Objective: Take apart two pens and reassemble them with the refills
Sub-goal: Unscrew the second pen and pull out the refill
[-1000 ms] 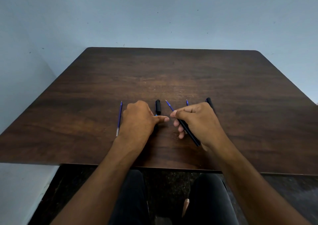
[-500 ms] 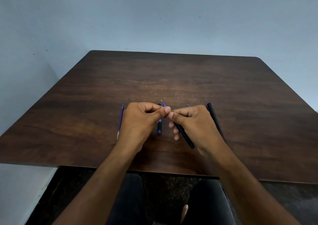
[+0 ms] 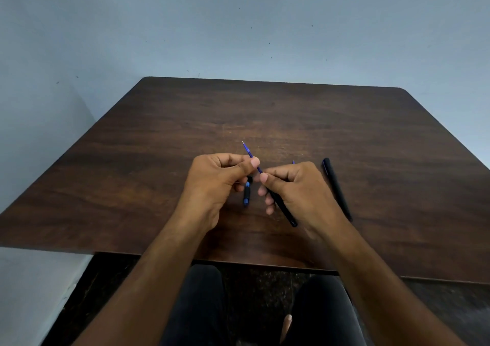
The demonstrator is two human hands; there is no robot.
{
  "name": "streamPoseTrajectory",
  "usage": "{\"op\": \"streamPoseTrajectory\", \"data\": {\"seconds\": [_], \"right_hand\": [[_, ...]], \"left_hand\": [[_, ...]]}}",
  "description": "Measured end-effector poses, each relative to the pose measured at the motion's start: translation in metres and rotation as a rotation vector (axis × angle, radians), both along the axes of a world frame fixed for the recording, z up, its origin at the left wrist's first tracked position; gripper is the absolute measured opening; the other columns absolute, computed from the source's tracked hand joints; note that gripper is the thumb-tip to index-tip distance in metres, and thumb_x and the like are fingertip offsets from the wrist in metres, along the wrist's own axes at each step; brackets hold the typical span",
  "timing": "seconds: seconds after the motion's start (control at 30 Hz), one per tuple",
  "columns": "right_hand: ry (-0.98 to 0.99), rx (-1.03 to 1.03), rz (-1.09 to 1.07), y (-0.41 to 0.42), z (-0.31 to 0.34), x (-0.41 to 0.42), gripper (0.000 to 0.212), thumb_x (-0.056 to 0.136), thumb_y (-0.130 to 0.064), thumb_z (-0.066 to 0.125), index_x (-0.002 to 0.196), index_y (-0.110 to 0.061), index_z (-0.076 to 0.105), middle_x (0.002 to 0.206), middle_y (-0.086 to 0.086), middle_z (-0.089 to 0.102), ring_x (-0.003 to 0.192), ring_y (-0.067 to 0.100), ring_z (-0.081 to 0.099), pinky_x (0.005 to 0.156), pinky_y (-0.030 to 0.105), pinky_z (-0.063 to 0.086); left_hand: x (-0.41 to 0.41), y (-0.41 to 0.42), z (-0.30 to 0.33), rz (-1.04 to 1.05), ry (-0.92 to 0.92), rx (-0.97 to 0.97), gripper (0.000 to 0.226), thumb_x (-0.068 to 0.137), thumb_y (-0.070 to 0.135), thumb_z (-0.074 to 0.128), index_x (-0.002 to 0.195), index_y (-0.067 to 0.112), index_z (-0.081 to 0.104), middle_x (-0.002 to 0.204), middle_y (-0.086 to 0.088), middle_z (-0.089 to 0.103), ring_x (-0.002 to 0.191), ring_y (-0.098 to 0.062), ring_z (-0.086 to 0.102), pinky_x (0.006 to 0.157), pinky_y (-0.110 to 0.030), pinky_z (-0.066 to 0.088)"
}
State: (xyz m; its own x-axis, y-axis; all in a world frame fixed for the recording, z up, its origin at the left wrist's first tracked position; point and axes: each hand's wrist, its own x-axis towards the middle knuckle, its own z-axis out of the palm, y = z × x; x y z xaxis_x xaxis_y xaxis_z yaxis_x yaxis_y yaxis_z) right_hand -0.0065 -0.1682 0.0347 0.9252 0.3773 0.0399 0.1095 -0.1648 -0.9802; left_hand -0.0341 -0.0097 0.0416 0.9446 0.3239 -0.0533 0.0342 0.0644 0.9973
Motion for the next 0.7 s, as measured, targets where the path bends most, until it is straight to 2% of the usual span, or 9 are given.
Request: {"op": "streamPoseTrajectory", "data": {"seconds": [0.1,0.2,0.33,0.43,0.57,0.7], "right_hand": [[-0.018,-0.017,0.009,-0.002,0.0,0.002,0.019,0.098,-0.015,0.064,0.088,-0.017,0.08,0.066,-0.001,0.071,0.053,0.008,0.06,0.052,0.024,0.053],[-0.055,-0.067,0.029,-0.007,-0.001,0.003,0.02,0.1,-0.014,0.062,0.108,-0.023,0.078,0.073,-0.003,0.072,0.062,0.007,0.06,0.061,0.026,0.053],[-0.079,-0.096,0.055,-0.011,0.0,0.003,0.032,0.095,-0.004,0.065,0.125,-0.017,0.071,0.092,0.009,0.077,0.074,0.011,0.066,0.068,0.029,0.058],[-0.078,-0.021,0.006,-0.013,0.003,0.002,0.033,0.088,-0.003,0.074,0.12,-0.011,0.071,0.097,0.003,0.079,0.073,0.005,0.071,0.067,0.023,0.059],[-0.075,0.005,-0.034,-0.015,0.003,0.004,0.024,0.082,-0.007,0.081,0.106,-0.008,0.077,0.08,-0.002,0.079,0.06,0.012,0.071,0.066,0.024,0.059],[-0.103,-0.011,-0.042,-0.014,0.002,0.004,0.021,0.081,-0.011,0.082,0.102,-0.011,0.078,0.073,-0.007,0.078,0.059,0.014,0.072,0.069,0.023,0.059]], "left_hand": [[-0.002,0.001,0.003,0.012,0.016,-0.041,0.012,0.078,0.02,0.081,0.081,0.009,0.078,0.073,-0.006,0.076,0.058,-0.006,0.057,0.051,-0.02,0.048],[-0.004,0.003,0.005,0.051,0.008,-0.083,0.009,0.079,0.018,0.08,0.08,0.009,0.078,0.075,-0.006,0.076,0.059,-0.008,0.056,0.052,-0.02,0.047],[-0.005,0.005,0.006,0.074,-0.006,-0.106,0.009,0.082,0.016,0.077,0.082,0.007,0.077,0.074,-0.005,0.075,0.058,-0.008,0.055,0.053,-0.02,0.047],[-0.005,0.004,0.006,0.057,-0.015,-0.119,0.009,0.083,0.015,0.076,0.083,0.006,0.076,0.075,-0.006,0.076,0.059,-0.007,0.059,0.053,-0.02,0.05],[-0.005,0.007,0.005,0.059,-0.038,-0.13,0.009,0.086,0.016,0.074,0.08,0.009,0.076,0.079,-0.008,0.076,0.06,-0.008,0.061,0.055,-0.02,0.05],[-0.005,0.013,0.006,0.094,-0.066,-0.154,0.008,0.084,0.015,0.075,0.087,0.008,0.076,0.075,-0.006,0.076,0.058,-0.007,0.061,0.056,-0.019,0.051]]}}
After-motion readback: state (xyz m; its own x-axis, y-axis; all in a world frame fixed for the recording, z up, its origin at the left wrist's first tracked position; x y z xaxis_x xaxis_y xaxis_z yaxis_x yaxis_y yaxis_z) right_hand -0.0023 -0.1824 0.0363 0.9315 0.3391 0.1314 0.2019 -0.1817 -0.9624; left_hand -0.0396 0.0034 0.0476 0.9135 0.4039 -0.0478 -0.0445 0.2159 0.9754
